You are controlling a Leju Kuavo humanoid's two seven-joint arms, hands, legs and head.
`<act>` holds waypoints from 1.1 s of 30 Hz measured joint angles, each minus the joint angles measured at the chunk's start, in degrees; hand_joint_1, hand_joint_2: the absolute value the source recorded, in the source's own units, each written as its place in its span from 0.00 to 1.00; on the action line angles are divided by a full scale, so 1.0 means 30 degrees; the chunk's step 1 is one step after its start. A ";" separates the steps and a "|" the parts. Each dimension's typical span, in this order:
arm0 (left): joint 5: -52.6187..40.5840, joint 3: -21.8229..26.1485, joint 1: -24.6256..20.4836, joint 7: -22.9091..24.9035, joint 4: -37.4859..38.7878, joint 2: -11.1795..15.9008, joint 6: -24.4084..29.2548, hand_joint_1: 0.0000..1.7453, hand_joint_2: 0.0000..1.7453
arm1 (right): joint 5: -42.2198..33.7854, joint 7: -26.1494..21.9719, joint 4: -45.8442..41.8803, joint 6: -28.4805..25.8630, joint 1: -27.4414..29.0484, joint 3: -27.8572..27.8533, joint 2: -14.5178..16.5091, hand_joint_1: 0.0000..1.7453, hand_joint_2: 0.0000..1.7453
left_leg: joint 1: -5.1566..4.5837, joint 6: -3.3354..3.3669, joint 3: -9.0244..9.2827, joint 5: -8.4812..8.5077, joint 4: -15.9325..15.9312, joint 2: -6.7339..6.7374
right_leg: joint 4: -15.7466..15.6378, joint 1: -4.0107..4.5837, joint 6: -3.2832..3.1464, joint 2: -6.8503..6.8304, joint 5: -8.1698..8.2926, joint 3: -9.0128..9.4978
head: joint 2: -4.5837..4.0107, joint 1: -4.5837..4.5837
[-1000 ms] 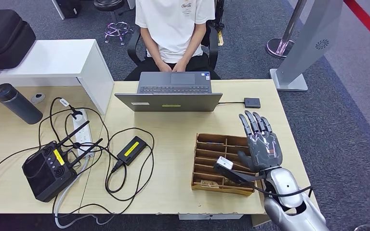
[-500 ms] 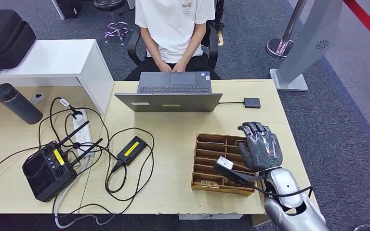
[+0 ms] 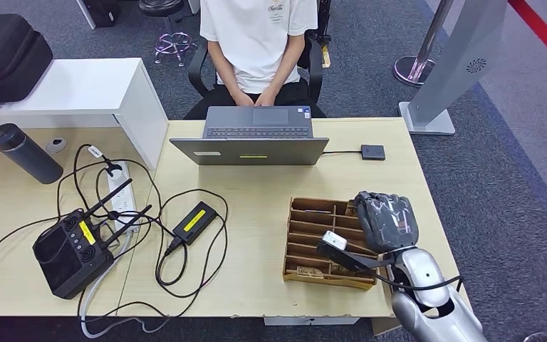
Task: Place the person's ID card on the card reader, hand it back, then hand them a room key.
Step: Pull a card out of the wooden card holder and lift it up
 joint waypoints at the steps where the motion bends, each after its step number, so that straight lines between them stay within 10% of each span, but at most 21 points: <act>1: 0.0000 0.0000 0.0000 -0.0002 0.0000 0.0000 0.0000 0.00 1.00 | 0.0005 -0.0131 -0.0030 -0.0190 0.0055 -0.0029 0.0007 0.89 1.00 | 0.0000 0.0000 0.0000 0.0000 0.0000 0.0000 | 0.0000 0.0000 0.0000 -0.0001 0.0000 0.0000 | 0.0000 0.0000; 5: -0.0011 0.0000 0.0001 0.0000 0.0000 -0.0009 -0.0002 0.00 1.00 | 0.0335 -0.1122 -0.0669 -0.3108 0.0568 -0.0313 0.0348 0.00 1.00 | 0.0001 0.0000 -0.0001 0.0000 -0.0001 -0.0003 | 0.0002 0.0001 0.0000 -0.0004 -0.0001 0.0000 | 0.0000 0.0000; 16: -0.0113 -0.0015 -0.0004 0.0000 0.0000 -0.0036 0.0004 0.00 1.00 | 0.1637 -0.3633 -0.5202 -0.6045 0.2636 -0.2326 0.2845 0.00 1.00 | 0.0004 -0.0006 0.0002 -0.0004 -0.0011 -0.0001 | 0.0006 0.0002 -0.0011 -0.0005 -0.0011 -0.0002 | 0.0000 0.0004; 33: 0.0379 -0.0015 -0.0003 0.0000 0.0000 -0.0036 0.0005 0.00 1.00 | 0.1495 -0.2258 -0.5710 -0.4684 0.4382 -0.0736 0.1756 0.00 1.00 | 0.0000 -0.0004 -0.0002 -0.0007 -0.0008 -0.0003 | 0.0002 0.0000 -0.0009 -0.0004 -0.0013 -0.0004 | 0.0000 0.0000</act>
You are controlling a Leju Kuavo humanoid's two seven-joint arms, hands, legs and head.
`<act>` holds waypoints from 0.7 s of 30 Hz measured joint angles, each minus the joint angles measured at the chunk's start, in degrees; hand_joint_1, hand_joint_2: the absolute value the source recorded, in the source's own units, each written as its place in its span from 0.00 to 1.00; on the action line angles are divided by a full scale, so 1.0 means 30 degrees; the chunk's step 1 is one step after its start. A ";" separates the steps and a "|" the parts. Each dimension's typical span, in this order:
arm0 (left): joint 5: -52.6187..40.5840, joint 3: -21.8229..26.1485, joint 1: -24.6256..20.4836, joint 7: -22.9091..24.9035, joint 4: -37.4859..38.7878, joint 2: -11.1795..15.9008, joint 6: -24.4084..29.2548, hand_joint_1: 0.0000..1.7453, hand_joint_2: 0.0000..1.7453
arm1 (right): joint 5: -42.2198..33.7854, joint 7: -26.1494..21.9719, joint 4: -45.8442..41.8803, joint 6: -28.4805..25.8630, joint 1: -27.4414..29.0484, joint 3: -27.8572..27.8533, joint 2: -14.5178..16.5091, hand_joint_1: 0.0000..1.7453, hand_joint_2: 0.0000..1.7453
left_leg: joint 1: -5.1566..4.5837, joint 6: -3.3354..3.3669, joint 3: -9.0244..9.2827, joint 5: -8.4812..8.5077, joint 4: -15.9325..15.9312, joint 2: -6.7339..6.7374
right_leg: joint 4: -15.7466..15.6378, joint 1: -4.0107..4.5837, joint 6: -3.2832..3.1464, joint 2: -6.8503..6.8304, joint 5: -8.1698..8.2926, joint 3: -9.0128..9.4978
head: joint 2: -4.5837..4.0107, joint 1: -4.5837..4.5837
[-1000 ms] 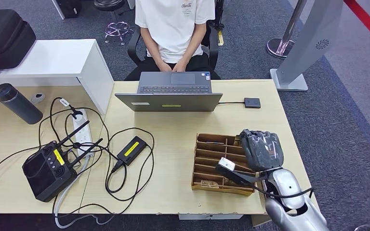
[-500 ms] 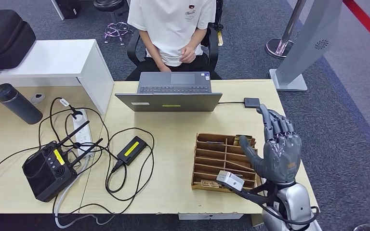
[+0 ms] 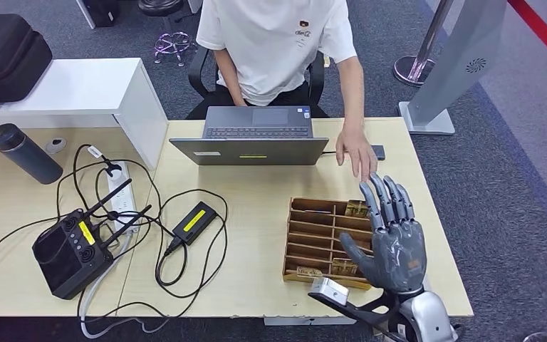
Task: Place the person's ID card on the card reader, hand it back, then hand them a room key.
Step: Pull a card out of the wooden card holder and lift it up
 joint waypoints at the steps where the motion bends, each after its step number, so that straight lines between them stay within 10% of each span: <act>1: 0.0005 0.0000 -0.0001 0.0000 0.0000 0.0000 0.0000 0.00 1.00 | -0.0015 0.0022 -0.0046 0.0033 0.0068 0.0068 -0.0097 0.00 1.00 | 0.0000 0.0000 0.0000 0.0000 0.0000 0.0002 | -0.0001 0.0000 0.0000 0.0001 0.0000 -0.0001 | 0.0000 0.0002; 21: 0.0787 0.0000 0.0027 -0.0003 0.0000 0.0027 -0.0004 0.00 1.00 | 0.0297 0.1889 -0.4080 -0.0459 0.3726 0.0773 -0.2752 0.00 1.00 | -0.0004 -0.0009 -0.0001 -0.0051 0.0005 -0.0023 | -0.0014 -0.0005 0.0005 -0.0019 -0.0036 0.0004 | 0.0000 -0.0002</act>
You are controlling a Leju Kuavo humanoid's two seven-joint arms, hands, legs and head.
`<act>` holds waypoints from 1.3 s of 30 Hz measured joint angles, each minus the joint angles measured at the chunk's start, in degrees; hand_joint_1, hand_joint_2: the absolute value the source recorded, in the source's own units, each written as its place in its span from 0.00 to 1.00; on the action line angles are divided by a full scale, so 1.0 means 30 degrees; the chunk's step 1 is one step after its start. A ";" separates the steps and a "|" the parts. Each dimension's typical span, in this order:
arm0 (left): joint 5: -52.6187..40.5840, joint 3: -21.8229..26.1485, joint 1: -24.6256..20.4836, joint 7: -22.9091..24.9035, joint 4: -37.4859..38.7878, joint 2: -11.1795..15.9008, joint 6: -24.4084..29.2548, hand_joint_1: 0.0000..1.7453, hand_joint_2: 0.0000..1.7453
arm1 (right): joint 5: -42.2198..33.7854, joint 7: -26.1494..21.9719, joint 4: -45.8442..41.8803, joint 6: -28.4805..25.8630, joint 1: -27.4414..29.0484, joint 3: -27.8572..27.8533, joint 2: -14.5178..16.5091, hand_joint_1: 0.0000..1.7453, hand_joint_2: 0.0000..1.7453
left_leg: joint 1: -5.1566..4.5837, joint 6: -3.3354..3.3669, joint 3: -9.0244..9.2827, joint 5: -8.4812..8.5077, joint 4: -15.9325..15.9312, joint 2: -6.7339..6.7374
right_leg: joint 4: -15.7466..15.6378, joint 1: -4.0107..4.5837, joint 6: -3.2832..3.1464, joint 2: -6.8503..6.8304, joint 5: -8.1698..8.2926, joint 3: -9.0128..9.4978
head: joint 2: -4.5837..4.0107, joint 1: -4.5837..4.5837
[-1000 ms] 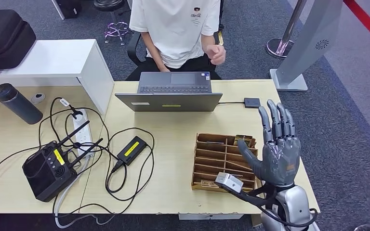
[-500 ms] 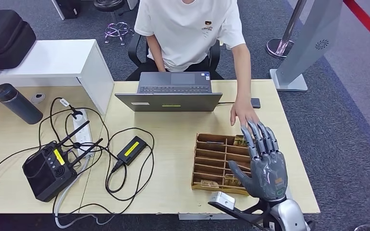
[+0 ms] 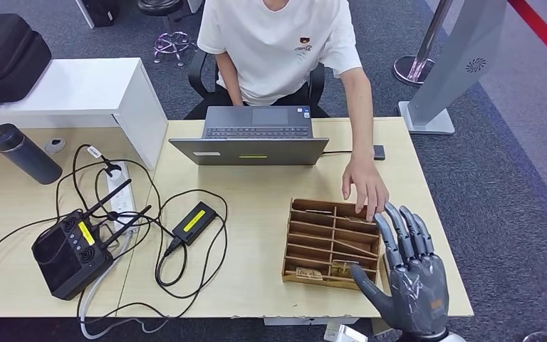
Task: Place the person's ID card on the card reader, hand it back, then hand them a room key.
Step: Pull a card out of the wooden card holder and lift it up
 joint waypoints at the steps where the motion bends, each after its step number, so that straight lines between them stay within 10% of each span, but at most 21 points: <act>1: 0.0070 0.0002 0.0002 0.0002 0.0000 0.0007 -0.0002 0.00 1.00 | 0.0297 0.0548 -0.0504 -0.0222 0.0419 0.0142 -0.0357 0.00 1.00 | -0.0001 0.0005 0.0001 -0.0006 0.0000 -0.0002 | -0.0002 -0.0002 0.0011 -0.0005 -0.0009 0.0005 | 0.0000 0.0002; 9: 0.0587 0.0029 0.0006 0.0004 0.0000 0.0016 -0.0002 0.00 1.00 | -0.0776 0.4877 -0.1898 -0.0747 0.1891 0.3117 -0.2765 0.00 1.00 | -0.0003 0.0022 0.0037 -0.0032 -0.0001 0.0016 | -0.0002 -0.0004 0.0030 0.0011 -0.0027 0.0037 | 0.0000 0.0004; 20: 0.0734 0.0044 0.0005 0.0005 0.0000 0.0009 -0.0002 0.00 1.00 | -0.3258 0.4385 -0.0252 -0.0750 0.2361 0.5357 -0.3151 0.00 1.00 | -0.0001 0.0024 0.0038 -0.0035 -0.0003 0.0015 | 0.0001 -0.0001 0.0017 0.0011 -0.0039 0.0039 | 0.0000 0.0000; 29: 0.0721 0.0044 -0.0007 0.0002 0.0000 -0.0038 0.0006 0.00 1.00 | -0.6611 0.0163 0.3354 -0.0863 0.1443 0.5601 -0.2027 0.00 1.00 | 0.0001 0.0024 0.0063 -0.0034 -0.0003 0.0018 | 0.0001 0.0001 0.0017 0.0017 -0.0039 0.0059 | 0.0000 0.0002; 39: 0.0426 0.0029 -0.0017 0.0000 0.0000 -0.0065 0.0026 0.00 1.00 | -0.2812 -0.5358 0.8308 -0.0914 0.1144 0.1691 0.2477 0.00 1.00 | 0.0006 0.0017 0.0077 -0.0030 -0.0012 0.0016 | 0.0011 0.0006 0.0008 0.0013 -0.0047 0.0071 | 0.0000 0.0000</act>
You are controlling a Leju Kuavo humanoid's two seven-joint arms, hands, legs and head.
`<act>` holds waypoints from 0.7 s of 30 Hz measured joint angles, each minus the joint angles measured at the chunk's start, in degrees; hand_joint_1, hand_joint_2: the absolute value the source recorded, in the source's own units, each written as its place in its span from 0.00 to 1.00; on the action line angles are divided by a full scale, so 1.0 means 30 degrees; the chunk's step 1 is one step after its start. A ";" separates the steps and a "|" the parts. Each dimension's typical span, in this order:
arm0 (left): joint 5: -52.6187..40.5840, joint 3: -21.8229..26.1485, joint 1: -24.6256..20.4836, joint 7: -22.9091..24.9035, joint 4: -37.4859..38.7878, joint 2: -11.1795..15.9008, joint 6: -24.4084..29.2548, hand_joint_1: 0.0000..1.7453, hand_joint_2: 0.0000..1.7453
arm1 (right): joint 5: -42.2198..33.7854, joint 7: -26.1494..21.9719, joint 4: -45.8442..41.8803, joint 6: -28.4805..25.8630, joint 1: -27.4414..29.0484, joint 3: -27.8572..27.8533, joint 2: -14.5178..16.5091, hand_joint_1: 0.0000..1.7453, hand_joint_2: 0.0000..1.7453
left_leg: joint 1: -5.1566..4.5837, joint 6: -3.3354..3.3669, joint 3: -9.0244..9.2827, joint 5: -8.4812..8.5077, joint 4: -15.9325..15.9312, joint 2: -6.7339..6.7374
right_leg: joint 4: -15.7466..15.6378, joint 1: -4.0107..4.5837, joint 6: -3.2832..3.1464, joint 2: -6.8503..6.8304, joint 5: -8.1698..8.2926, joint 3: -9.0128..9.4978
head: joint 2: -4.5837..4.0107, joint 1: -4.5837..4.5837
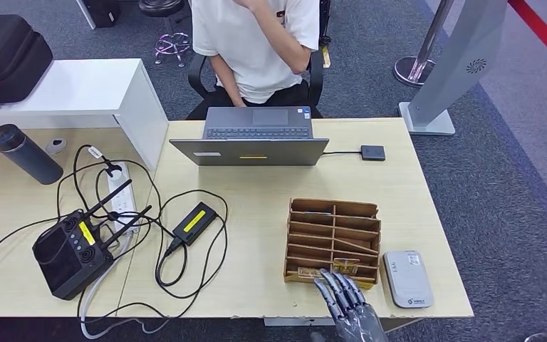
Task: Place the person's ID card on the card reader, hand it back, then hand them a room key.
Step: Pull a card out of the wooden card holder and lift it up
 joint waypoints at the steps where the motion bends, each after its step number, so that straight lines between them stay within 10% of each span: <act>1: -0.0024 -0.0004 0.0000 0.0000 0.0000 -0.0005 0.0022 0.00 1.00 | 0.0251 -0.0339 0.0317 0.0000 0.0007 -0.0472 0.0399 0.00 1.00 | 0.0000 0.0000 -0.0001 0.0000 0.0000 0.0000 | 0.0000 0.0000 0.0000 -0.0001 -0.0001 0.0001 | 0.0000 0.0000; 21: -0.0505 -0.0426 -0.0021 0.0004 0.0000 -0.0018 0.0219 0.00 1.00 | 0.3584 -0.5258 0.3941 0.0000 -0.0700 -0.7978 0.6273 0.00 1.00 | 0.0000 -0.0014 0.0005 0.0010 -0.0001 0.0001 | 0.0007 -0.0001 -0.0002 0.0000 0.0000 0.0005 | 0.0000 0.0002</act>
